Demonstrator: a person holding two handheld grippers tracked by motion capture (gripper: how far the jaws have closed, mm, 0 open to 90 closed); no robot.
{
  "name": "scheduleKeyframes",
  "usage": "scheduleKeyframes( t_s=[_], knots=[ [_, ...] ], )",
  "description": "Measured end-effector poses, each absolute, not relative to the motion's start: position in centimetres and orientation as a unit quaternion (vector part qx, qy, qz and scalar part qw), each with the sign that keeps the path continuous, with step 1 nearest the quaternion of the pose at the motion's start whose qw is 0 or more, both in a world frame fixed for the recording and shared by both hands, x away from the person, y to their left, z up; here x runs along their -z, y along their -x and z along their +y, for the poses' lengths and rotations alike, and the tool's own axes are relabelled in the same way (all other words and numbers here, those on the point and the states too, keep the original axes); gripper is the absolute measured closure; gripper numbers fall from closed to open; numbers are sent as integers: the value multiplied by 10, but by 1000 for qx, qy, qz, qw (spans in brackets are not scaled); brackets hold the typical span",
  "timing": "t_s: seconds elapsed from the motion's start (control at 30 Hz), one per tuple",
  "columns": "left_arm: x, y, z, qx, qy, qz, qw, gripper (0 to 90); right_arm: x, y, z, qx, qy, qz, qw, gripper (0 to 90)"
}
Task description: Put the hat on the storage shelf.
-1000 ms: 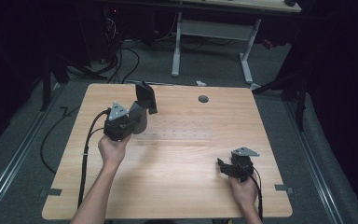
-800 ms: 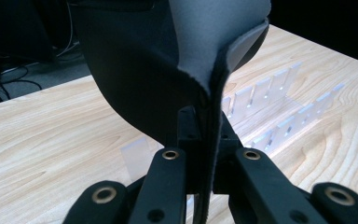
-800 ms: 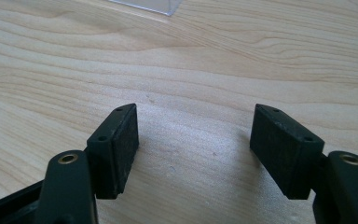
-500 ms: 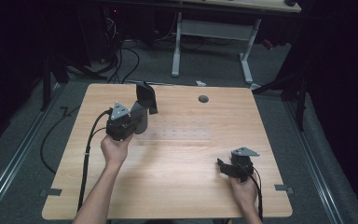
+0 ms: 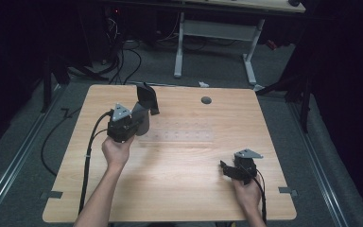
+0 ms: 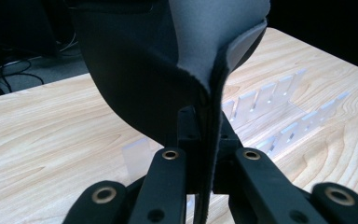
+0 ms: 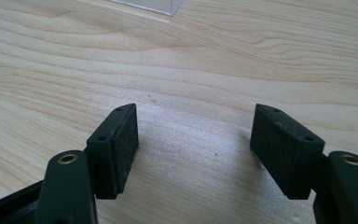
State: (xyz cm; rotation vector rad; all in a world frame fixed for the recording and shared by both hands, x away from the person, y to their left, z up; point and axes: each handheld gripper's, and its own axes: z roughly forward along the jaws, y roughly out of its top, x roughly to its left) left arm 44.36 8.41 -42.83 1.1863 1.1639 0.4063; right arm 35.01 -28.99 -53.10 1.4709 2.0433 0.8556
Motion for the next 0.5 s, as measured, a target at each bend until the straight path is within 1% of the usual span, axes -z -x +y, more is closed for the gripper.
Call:
scheduleKeyframes(
  t_s=[0.27,0.5],
  knots=[
    [434,-444,88,-181,-521,518,654,864,531,-350,-290,-313,-537,746,239,325],
    [446,-447,83,-188,-532,515,645,863,531,-350,-290,-313,-536,746,239,325]
  ],
)
